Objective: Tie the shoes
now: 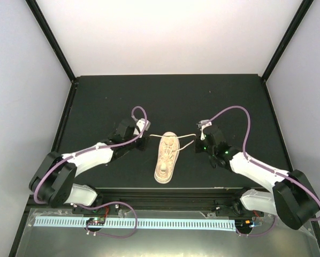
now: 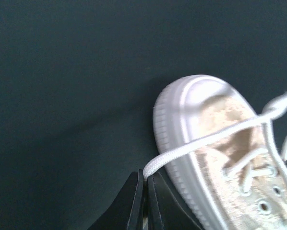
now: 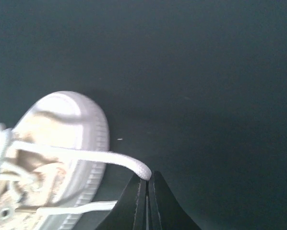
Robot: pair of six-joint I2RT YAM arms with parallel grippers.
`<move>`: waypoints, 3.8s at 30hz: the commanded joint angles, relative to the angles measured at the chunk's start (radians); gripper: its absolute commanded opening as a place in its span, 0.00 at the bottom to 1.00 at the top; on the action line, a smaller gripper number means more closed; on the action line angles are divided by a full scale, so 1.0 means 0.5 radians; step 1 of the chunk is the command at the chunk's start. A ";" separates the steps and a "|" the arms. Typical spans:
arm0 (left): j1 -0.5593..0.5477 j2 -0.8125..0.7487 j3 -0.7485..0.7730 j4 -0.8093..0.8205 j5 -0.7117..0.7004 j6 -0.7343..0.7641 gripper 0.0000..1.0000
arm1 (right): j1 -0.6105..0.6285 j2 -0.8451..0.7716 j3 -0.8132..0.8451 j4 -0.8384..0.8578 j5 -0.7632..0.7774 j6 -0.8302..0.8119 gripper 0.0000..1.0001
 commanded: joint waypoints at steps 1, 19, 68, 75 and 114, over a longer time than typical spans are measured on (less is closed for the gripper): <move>0.067 -0.187 -0.130 -0.002 -0.317 -0.171 0.02 | -0.032 -0.117 0.003 -0.169 0.447 0.106 0.02; 0.489 -0.996 -0.550 -0.387 -0.477 -0.775 0.01 | -0.419 -0.902 -0.456 -0.250 0.620 0.722 0.02; -0.122 0.231 0.076 -0.078 0.312 0.217 0.43 | -0.487 -0.570 -0.506 0.218 -0.060 0.604 0.01; -0.146 0.250 0.075 -0.047 0.066 0.303 0.38 | -0.489 -0.545 -0.509 0.243 -0.086 0.595 0.02; -0.286 0.174 0.149 0.177 0.085 0.355 0.02 | -0.489 -0.426 -0.317 0.224 -0.083 0.383 0.02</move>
